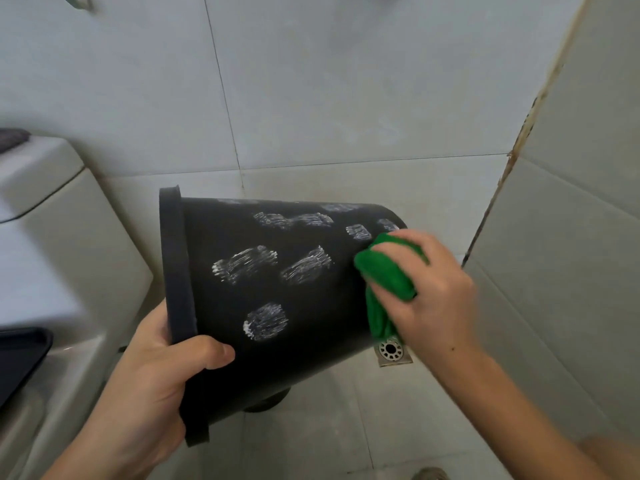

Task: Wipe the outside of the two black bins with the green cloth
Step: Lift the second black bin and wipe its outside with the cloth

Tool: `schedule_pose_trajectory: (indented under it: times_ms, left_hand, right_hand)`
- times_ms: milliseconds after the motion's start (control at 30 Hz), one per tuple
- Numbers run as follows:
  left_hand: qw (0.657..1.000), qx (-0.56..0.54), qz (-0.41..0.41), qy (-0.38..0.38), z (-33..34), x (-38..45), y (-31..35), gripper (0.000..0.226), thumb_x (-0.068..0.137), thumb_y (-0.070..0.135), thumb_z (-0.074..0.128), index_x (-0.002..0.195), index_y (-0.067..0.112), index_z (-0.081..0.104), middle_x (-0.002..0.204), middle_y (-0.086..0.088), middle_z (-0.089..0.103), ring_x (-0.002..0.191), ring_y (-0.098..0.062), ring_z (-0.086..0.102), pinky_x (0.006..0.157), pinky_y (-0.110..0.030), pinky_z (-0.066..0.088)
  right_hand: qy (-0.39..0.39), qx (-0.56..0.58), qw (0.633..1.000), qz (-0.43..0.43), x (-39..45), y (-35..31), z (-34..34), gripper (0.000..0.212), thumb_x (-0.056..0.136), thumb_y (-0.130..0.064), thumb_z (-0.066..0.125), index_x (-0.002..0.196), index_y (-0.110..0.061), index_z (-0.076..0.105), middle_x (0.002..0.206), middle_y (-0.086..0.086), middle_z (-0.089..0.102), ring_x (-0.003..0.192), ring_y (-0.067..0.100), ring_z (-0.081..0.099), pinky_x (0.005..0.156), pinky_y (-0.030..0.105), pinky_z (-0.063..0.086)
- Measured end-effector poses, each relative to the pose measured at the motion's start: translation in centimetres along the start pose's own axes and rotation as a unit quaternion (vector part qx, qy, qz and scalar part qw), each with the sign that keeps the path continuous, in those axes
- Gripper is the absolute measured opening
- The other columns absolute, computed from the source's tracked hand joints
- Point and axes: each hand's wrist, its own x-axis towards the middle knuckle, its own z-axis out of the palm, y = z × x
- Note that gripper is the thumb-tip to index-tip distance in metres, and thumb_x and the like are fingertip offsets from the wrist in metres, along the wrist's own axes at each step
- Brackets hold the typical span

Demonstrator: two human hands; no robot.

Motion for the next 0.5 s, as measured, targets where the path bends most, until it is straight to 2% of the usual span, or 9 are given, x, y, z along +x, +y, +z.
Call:
schedule_pose_trajectory:
  times_ms: [100,133,200,267,333,400,500]
  left_hand:
    - [1.0,-0.001,0.006,0.0,0.0,-0.1,0.0,0.047,0.042,-0.011,0.057,0.076,0.015,0.075,0.073,-0.017,0.068,0.056,-0.027,0.064,0.044,-0.035,0.054]
    - [1.0,-0.001,0.008,0.004,0.2,-0.1,-0.2,0.047,0.044,-0.013,0.056,0.075,0.017,0.075,0.073,-0.016,0.069,0.058,-0.027,0.064,0.046,-0.035,0.054]
    - [1.0,-0.009,0.003,0.005,0.6,0.1,-0.6,0.045,0.051,-0.012,0.055,0.075,0.02,0.075,0.074,-0.014,0.07,0.059,-0.026,0.066,0.047,-0.037,0.055]
    - [1.0,-0.012,0.003,0.001,1.0,0.5,-1.3,0.046,0.05,-0.008,0.055,0.08,0.021,0.075,0.08,-0.013,0.072,0.064,-0.026,0.067,0.049,-0.036,0.056]
    - [1.0,-0.018,0.015,0.003,1.2,0.7,-1.6,0.053,0.04,-0.004,0.06,0.087,0.018,0.074,0.088,-0.015,0.074,0.071,-0.028,0.069,0.055,-0.036,0.059]
    - [0.999,-0.025,0.024,0.004,1.2,0.9,-1.7,0.059,0.035,0.004,0.064,0.092,0.016,0.073,0.094,-0.017,0.074,0.079,-0.031,0.07,0.061,-0.038,0.06]
    - [1.0,-0.018,0.019,0.004,1.4,1.0,-1.8,0.055,0.038,-0.003,0.06,0.086,0.02,0.074,0.086,-0.014,0.074,0.072,-0.027,0.069,0.055,-0.033,0.058]
  right_hand:
    - [0.041,0.01,0.988,0.148,1.4,1.7,0.0,0.031,0.08,-0.043,0.064,0.103,-0.023,0.072,0.107,-0.002,0.065,0.092,0.024,0.064,0.07,0.028,0.042]
    - [0.046,0.01,0.986,0.157,1.3,1.7,0.0,0.032,0.081,-0.043,0.063,0.102,-0.022,0.072,0.106,-0.001,0.065,0.091,0.024,0.064,0.071,0.027,0.04]
    - [0.05,0.013,0.992,0.113,0.1,-0.1,0.4,0.028,0.081,-0.038,0.067,0.101,-0.019,0.073,0.106,0.001,0.065,0.091,0.023,0.063,0.074,0.023,0.04]
    - [0.038,0.041,0.998,0.023,-2.0,-3.3,1.1,0.024,0.084,-0.032,0.068,0.102,-0.017,0.073,0.111,0.006,0.066,0.094,0.024,0.063,0.08,0.022,0.044]
    - [0.015,0.082,0.993,-0.078,-3.6,-6.1,1.4,0.02,0.088,-0.028,0.068,0.103,-0.017,0.072,0.114,0.012,0.066,0.097,0.028,0.063,0.083,0.031,0.051]
    - [0.003,0.093,0.984,-0.15,-3.6,-6.5,1.4,0.018,0.087,-0.027,0.073,0.101,-0.015,0.074,0.114,0.014,0.067,0.096,0.03,0.065,0.076,0.039,0.054]
    - [0.015,0.083,0.986,-0.142,-2.3,-5.1,1.1,0.019,0.087,-0.023,0.073,0.1,-0.01,0.075,0.114,0.015,0.067,0.098,0.031,0.064,0.076,0.041,0.054]
